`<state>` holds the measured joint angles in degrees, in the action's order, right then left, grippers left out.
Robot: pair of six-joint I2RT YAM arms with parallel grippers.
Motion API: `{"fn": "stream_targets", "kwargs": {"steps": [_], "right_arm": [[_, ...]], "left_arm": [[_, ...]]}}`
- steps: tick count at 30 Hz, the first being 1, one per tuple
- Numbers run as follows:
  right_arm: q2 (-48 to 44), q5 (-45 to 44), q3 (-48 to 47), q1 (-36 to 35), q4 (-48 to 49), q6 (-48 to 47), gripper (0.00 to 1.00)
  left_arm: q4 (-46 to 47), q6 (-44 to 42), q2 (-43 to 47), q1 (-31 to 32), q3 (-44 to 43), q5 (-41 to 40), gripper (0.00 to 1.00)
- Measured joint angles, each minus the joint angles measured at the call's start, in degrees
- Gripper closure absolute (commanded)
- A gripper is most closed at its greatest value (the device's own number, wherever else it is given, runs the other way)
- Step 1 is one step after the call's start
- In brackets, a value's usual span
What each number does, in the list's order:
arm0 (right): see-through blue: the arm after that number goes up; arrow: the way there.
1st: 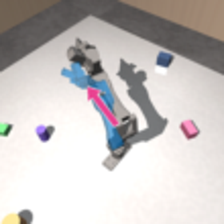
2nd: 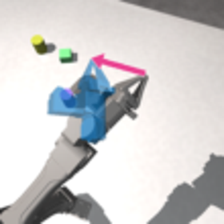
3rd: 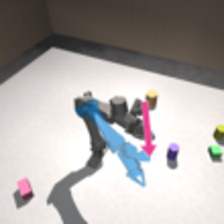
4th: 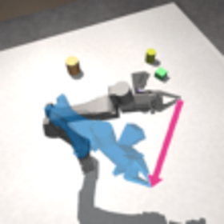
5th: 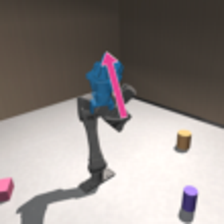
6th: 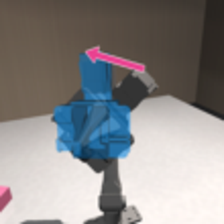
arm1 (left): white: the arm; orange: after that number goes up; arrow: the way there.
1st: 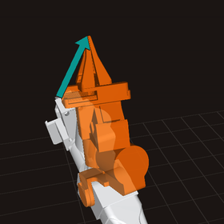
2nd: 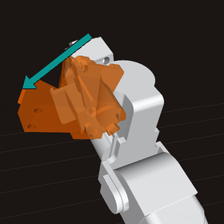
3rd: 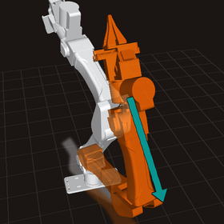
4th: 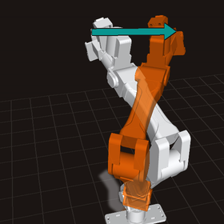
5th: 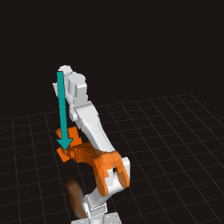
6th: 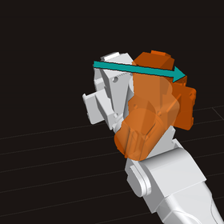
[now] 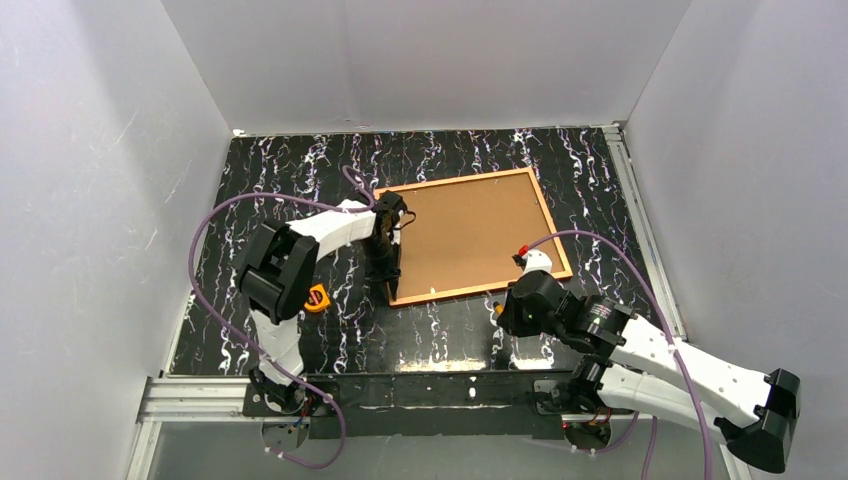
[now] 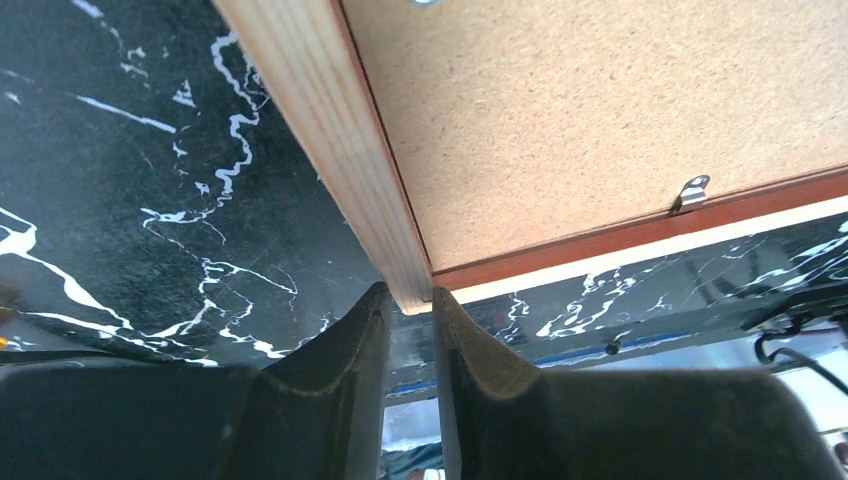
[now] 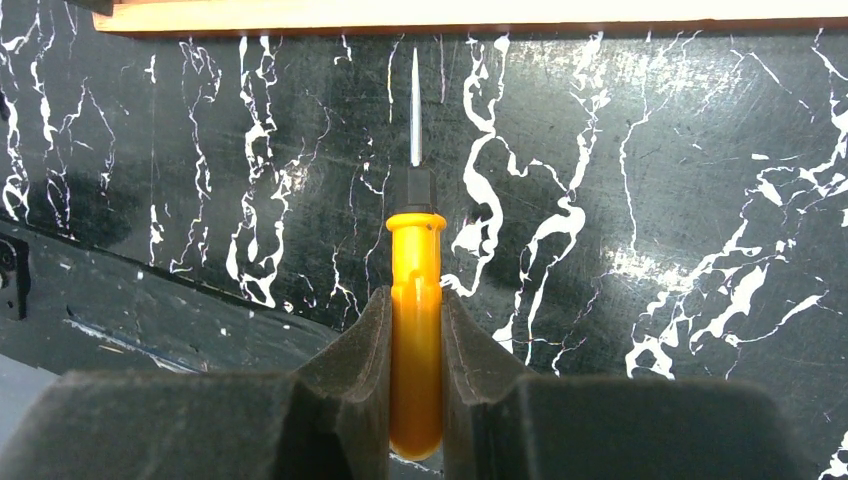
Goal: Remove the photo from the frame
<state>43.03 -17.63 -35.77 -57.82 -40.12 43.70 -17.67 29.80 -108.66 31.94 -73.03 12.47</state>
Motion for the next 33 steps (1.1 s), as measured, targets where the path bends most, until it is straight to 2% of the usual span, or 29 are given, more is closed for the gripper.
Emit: {"fn": "stream_targets", "kwargs": {"steps": [4,6,7,8,10,11,13,17,20,24,27,33], "right_arm": [[0.7,0.3,0.0,0.0,0.5,-0.6,0.99],[1.4,0.5,-0.1,0.0,0.9,-1.1,0.99],[1.8,0.5,-0.2,0.0,0.9,-1.4,0.99],[2.3,0.6,-0.4,0.0,0.9,-1.7,0.99],[3.1,0.7,-1.0,0.1,0.9,-2.2,0.99],[3.5,0.7,-1.4,0.1,1.0,-2.4,0.99],[4.0,0.7,-2.1,0.2,1.2,-3.0,0.99],[4.6,0.9,-2.6,0.5,1.7,-3.7,0.99],[4.7,1.3,-2.6,0.6,1.9,-3.9,0.99],[4.4,1.6,-2.6,0.7,2.4,-3.9,0.99],[3.3,1.7,-2.6,0.7,2.5,-3.9,0.99],[0.5,1.7,-2.6,0.7,2.5,-3.9,0.99]], "left_arm": [[-3.6,-4.3,-2.8,0.2,-3.7,-0.5,0.88],[-6.5,-6.7,-4.9,0.5,-6.5,-1.4,0.88],[-7.4,-7.6,-5.5,0.7,-7.4,-1.9,0.84],[-7.7,-8.0,-5.6,0.7,-7.5,-2.4,0.75],[-7.4,-8.2,-4.4,0.4,-6.6,-3.3,0.49],[-6.6,-7.9,-3.2,0.2,-5.4,-4.0,0.41],[-5.4,-5.9,-0.4,-0.2,-2.5,-5.1,0.33],[-3.3,1.7,7.3,-0.9,2.2,-5.4,0.23],[-1.5,9.2,12.7,-0.9,3.8,-6.8,0.24],[2.4,16.3,15.3,-0.9,6.9,-9.0,0.31],[5.1,17.8,12.5,-0.9,7.2,-10.1,0.36],[8.5,16.9,7.2,-0.9,7.2,-11.8,0.56]]}}
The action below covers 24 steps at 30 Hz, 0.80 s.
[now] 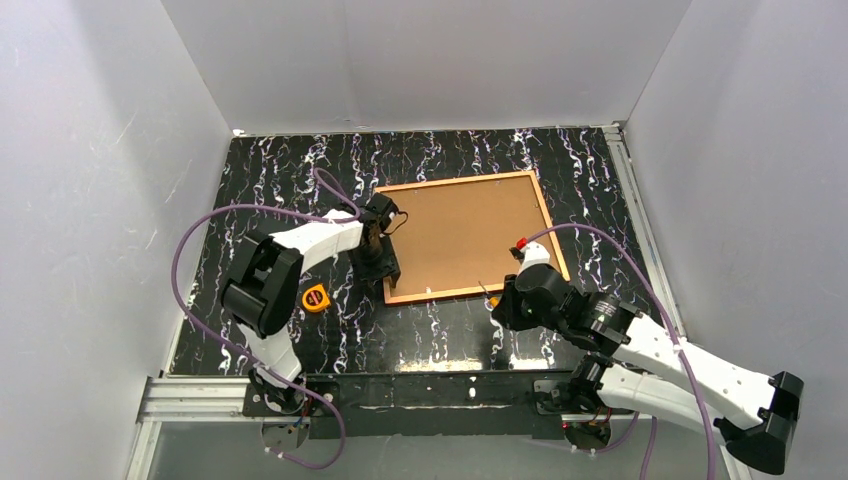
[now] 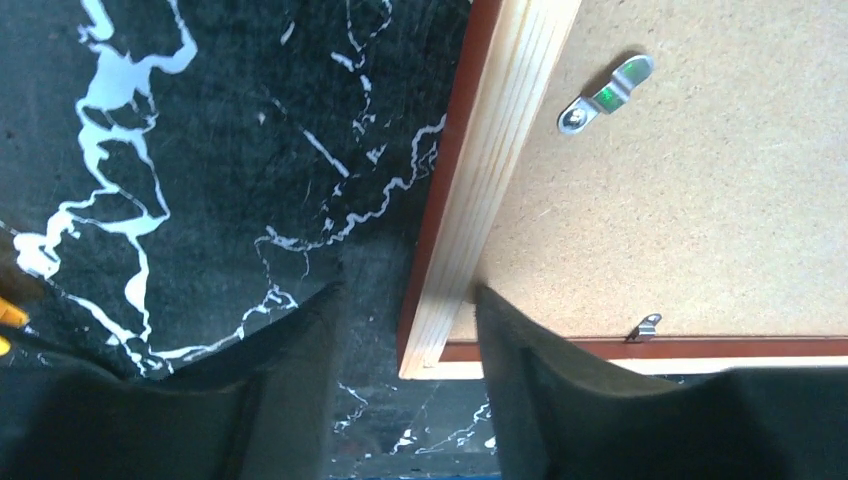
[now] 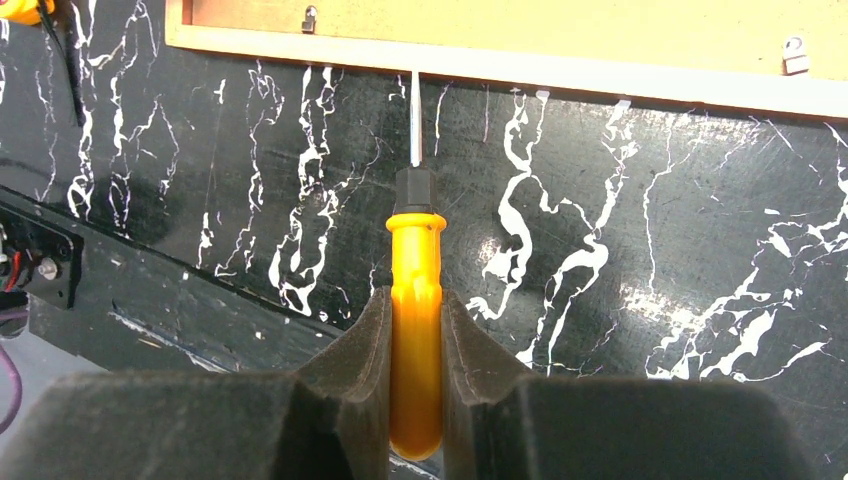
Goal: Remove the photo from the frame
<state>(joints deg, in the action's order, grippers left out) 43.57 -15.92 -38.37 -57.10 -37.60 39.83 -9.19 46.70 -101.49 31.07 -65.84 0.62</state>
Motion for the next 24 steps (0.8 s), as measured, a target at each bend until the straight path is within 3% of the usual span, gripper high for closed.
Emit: {"fn": "stream_targets", "kwargs": {"steps": [5,7,13,24], "right_arm": [[-1.1,0.0,0.2,0.0,0.0,0.0,0.99],[-1.2,0.0,0.4,0.0,0.0,0.0,0.99],[-0.5,0.7,0.7,0.1,0.0,-0.7,0.99],[4.7,3.9,0.7,0.1,0.1,-3.6,0.99]], "left_arm": [[1.9,-2.3,-1.2,-0.1,-0.2,1.6,0.88],[2.4,-4.7,-1.3,-0.1,-0.2,2.4,0.95],[1.5,-16.0,-2.2,-0.9,-1.4,5.2,1.0],[-9.3,-43.2,-12.2,-5.0,-15.6,1.7,0.98]]}}
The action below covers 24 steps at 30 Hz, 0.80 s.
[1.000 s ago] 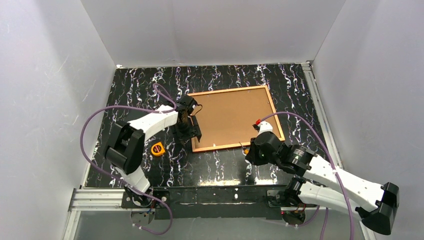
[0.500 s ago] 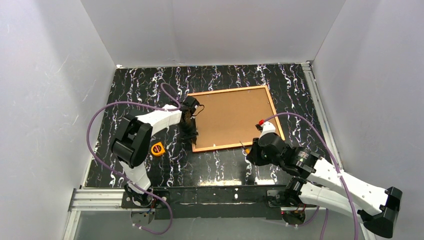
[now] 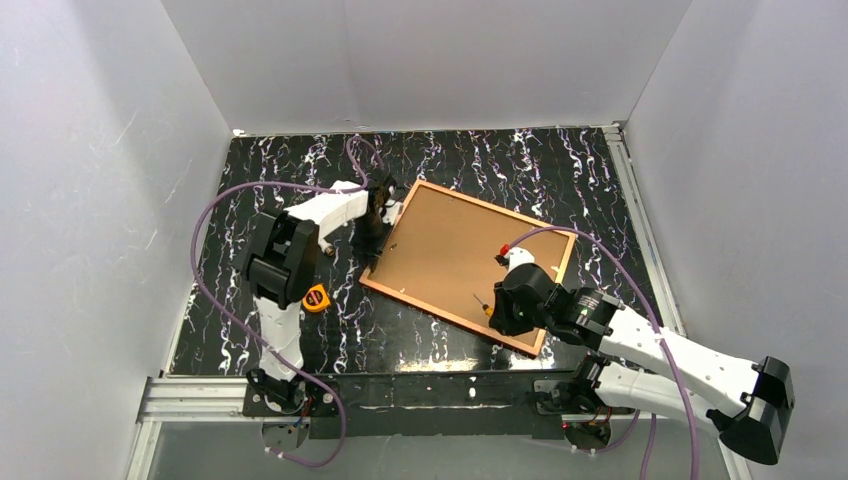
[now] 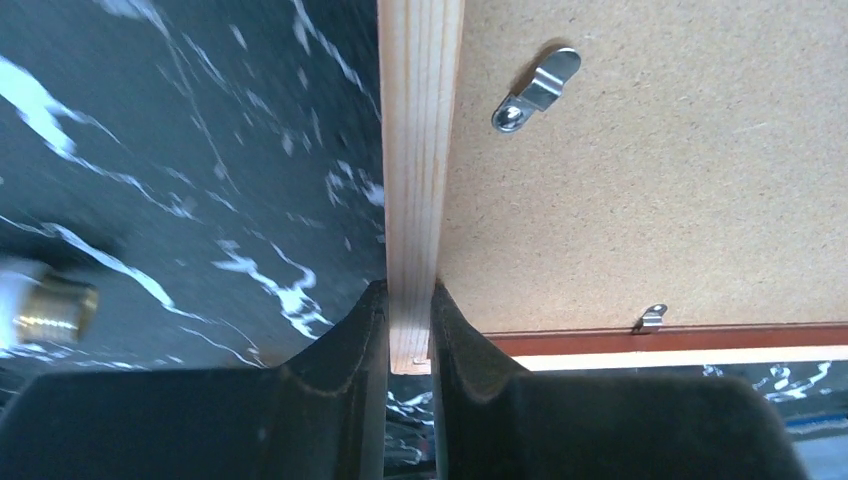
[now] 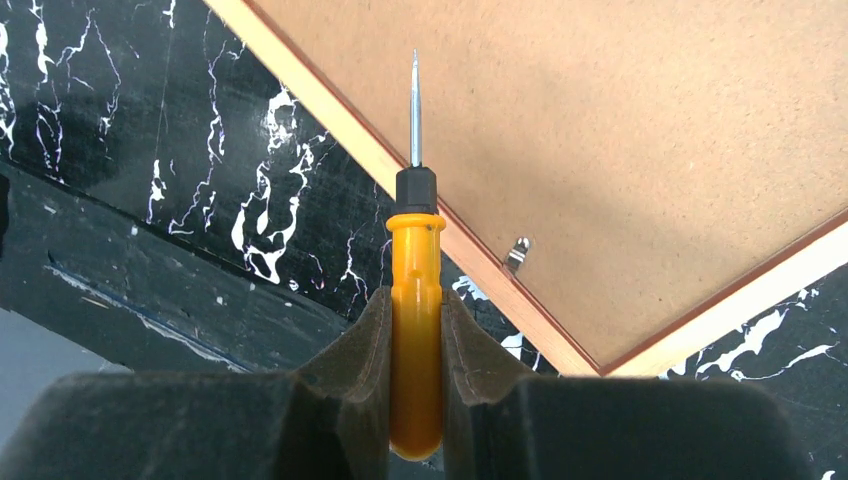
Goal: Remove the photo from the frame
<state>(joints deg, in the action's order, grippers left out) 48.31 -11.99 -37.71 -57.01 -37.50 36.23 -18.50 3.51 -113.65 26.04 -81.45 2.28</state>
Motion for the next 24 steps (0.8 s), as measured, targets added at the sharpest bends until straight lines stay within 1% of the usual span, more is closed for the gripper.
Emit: {"fn": "stream_targets", "kwargs": {"steps": [1,2,3,4,5,6,8,9,11,15,17,18,20,22,24], "right_arm": [[0.3,0.3,0.0,0.0,0.0,-0.3,0.99],[0.5,0.5,0.0,0.0,0.0,-0.5,0.99],[0.9,0.7,0.0,0.0,0.1,-0.5,0.99],[1.3,1.0,0.0,0.0,0.3,-0.6,0.99],[1.9,1.4,0.0,0.0,0.5,-0.7,0.99],[2.4,1.7,0.0,0.0,0.8,-0.8,0.99],[3.8,2.1,-0.1,0.0,1.5,-1.2,0.99],[4.5,2.3,-0.3,0.0,1.7,-1.5,0.99],[5.9,2.5,-0.7,0.1,2.2,-2.1,0.99],[8.1,2.8,-1.9,0.4,3.3,-3.7,0.99],[8.9,3.0,-2.5,0.6,3.8,-4.7,0.99],[9.2,3.1,-2.7,0.7,4.0,-5.0,0.99],[9.6,3.3,-2.8,0.9,4.6,-5.6,0.99],[9.6,3.5,-2.8,1.0,4.7,-6.0,0.99],[9.6,3.7,-2.8,1.1,5.0,-6.3,0.99]], "left_arm": [[-0.4,-1.0,-1.1,-0.3,-1.7,-0.4,0.93],[-0.9,-1.6,-2.4,-0.4,-3.9,-0.9,0.82],[-1.2,-1.8,-3.4,-0.6,-5.4,-1.3,0.69],[-2.0,-1.6,-4.6,-0.7,-7.6,-1.8,0.52],[-2.9,-0.8,-5.9,-0.8,-10.0,-2.6,0.43],[-3.5,0.5,-7.0,-1.0,-12.2,-3.5,0.37],[-4.2,3.6,-7.4,-1.3,-14.4,-4.8,0.28],[-4.8,5.9,-6.8,-1.6,-14.6,-5.0,0.25],[-5.6,11.7,-4.4,-2.3,-12.8,-4.8,0.21],[-6.0,24.6,5.5,-3.3,-1.8,-3.8,0.22],[-6.2,33.7,11.7,-3.7,4.7,-2.3,0.23],[-5.9,38.0,14.2,-3.7,7.3,-1.3,0.21],[-3.5,46.1,18.2,-3.7,12.6,0.7,0.16],[1.2,54.1,21.1,-3.5,18.4,2.6,0.12],[5.7,60.7,22.1,-3.4,22.9,4.2,0.12]]}}
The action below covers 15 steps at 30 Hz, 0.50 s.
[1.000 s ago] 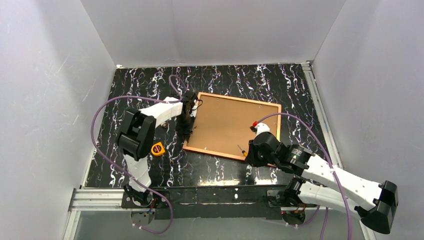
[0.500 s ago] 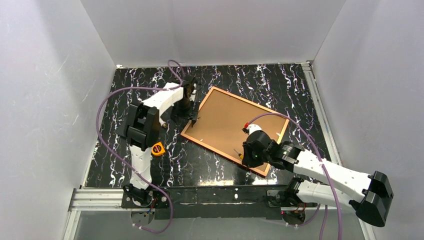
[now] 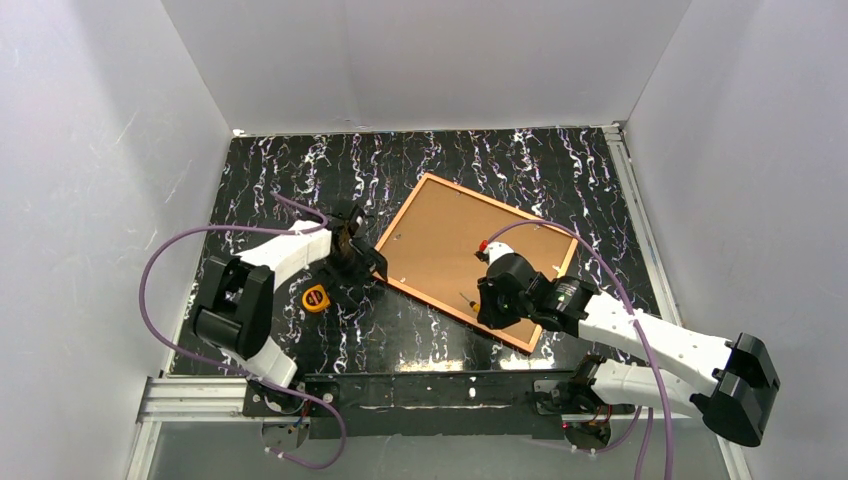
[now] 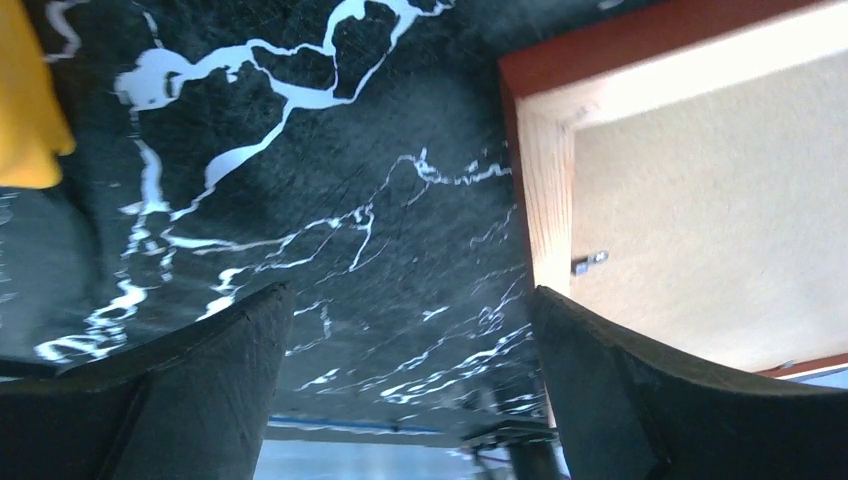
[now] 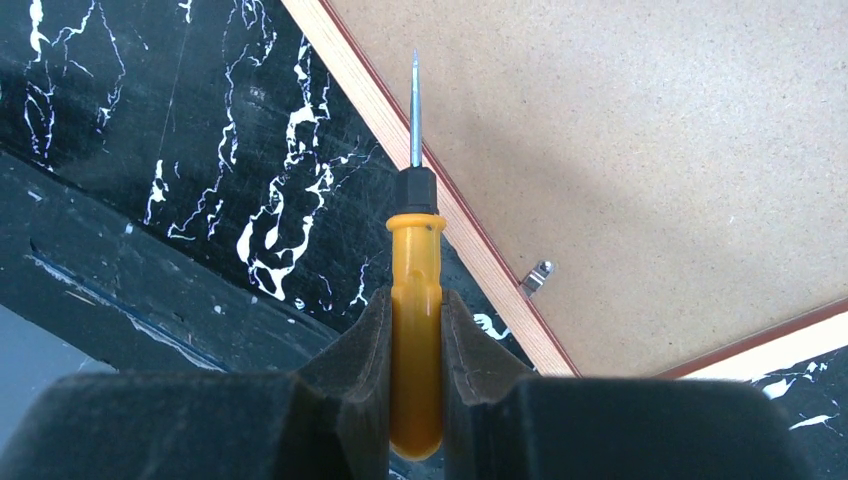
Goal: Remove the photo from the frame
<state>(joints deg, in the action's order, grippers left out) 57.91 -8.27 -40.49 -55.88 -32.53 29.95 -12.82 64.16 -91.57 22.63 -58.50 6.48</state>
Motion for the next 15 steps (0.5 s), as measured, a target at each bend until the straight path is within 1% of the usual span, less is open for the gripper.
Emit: {"fn": "stream_targets", "kwargs": {"steps": [2,7,9,12,15], "right_arm": [[-0.1,0.4,0.0,0.0,0.2,0.0,0.99],[-0.9,1.1,0.1,0.0,0.6,0.2,0.99],[-1.5,1.2,0.1,0.0,0.9,0.3,0.99],[-2.2,1.4,0.2,0.0,1.0,0.7,0.99],[-2.4,1.4,0.2,0.0,1.0,0.9,0.99]], "left_arm": [[4.0,4.8,-0.7,0.1,2.7,1.2,0.14],[13.6,12.7,-1.8,0.7,5.9,1.7,0.22],[15.9,14.9,-1.6,1.1,6.4,1.5,0.29],[19.5,17.7,-1.8,1.8,7.0,1.1,0.49],[22.6,19.9,-2.3,2.6,7.8,0.9,0.63]]}}
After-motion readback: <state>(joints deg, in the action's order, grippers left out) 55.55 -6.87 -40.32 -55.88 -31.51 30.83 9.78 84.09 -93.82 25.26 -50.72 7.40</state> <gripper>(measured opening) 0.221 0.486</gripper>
